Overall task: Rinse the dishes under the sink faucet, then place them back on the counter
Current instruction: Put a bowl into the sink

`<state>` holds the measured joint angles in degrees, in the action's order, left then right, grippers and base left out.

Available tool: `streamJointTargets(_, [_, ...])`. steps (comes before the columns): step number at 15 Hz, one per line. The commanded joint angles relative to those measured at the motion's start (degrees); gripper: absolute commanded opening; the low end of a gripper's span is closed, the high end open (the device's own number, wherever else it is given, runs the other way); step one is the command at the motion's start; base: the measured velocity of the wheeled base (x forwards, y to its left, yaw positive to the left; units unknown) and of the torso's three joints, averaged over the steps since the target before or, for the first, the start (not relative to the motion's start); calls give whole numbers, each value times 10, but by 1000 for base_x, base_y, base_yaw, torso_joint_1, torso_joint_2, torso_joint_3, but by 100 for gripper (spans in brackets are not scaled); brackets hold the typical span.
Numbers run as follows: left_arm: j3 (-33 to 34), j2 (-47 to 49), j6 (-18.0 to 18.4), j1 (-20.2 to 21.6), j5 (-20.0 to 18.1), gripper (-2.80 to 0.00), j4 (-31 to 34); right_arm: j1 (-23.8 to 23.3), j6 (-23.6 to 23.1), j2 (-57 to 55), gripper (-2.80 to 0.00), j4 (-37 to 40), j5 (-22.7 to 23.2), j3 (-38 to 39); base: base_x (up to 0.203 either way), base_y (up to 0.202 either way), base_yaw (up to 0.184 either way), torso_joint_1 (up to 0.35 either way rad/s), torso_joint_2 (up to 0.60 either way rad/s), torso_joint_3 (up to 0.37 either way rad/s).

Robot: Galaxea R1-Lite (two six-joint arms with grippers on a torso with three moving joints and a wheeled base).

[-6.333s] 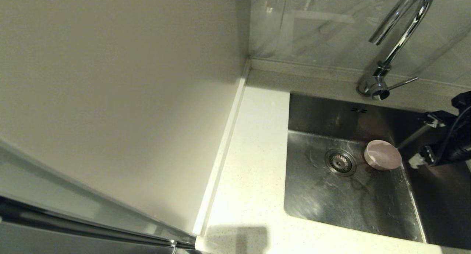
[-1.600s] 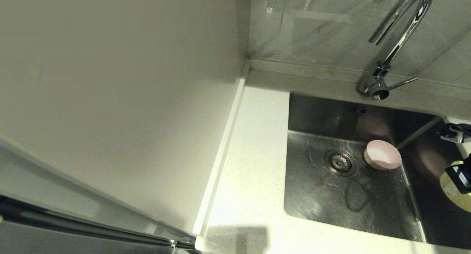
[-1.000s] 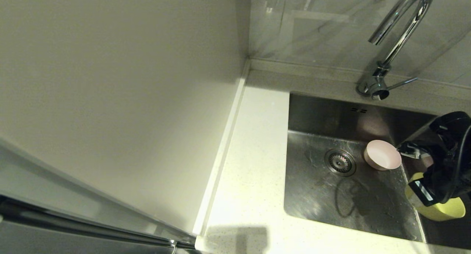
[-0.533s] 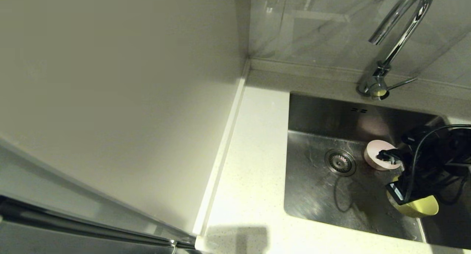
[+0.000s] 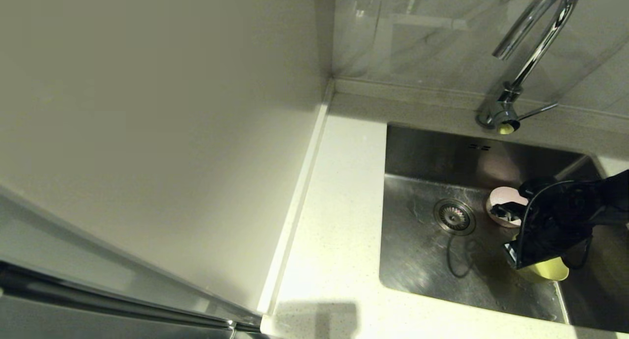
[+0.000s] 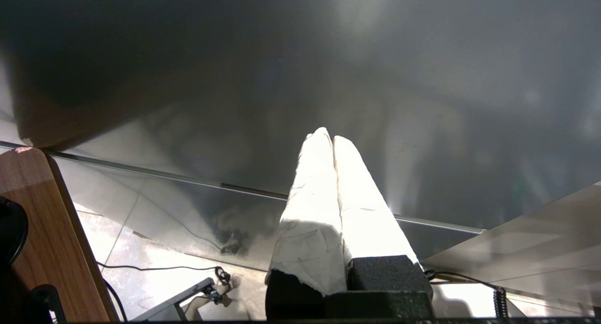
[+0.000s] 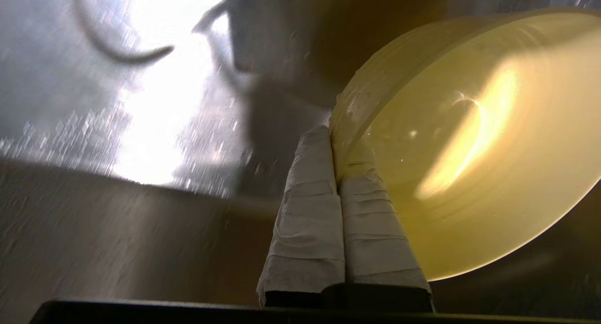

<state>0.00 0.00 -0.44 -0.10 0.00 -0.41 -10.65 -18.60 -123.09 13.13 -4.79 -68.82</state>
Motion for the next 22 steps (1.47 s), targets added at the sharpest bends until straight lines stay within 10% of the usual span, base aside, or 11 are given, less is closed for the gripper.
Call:
streamJointTargets(1, [2,0,0,0,0,-280,0,0,-1,-27,-280,-20,-1,-9,0,0,0,0,0,0])
streamJointTargets(22, [2,0,0,0,0,-280,0,-10,5,-114,-280,-42,-51,-112,0,0,0,0,0,0])
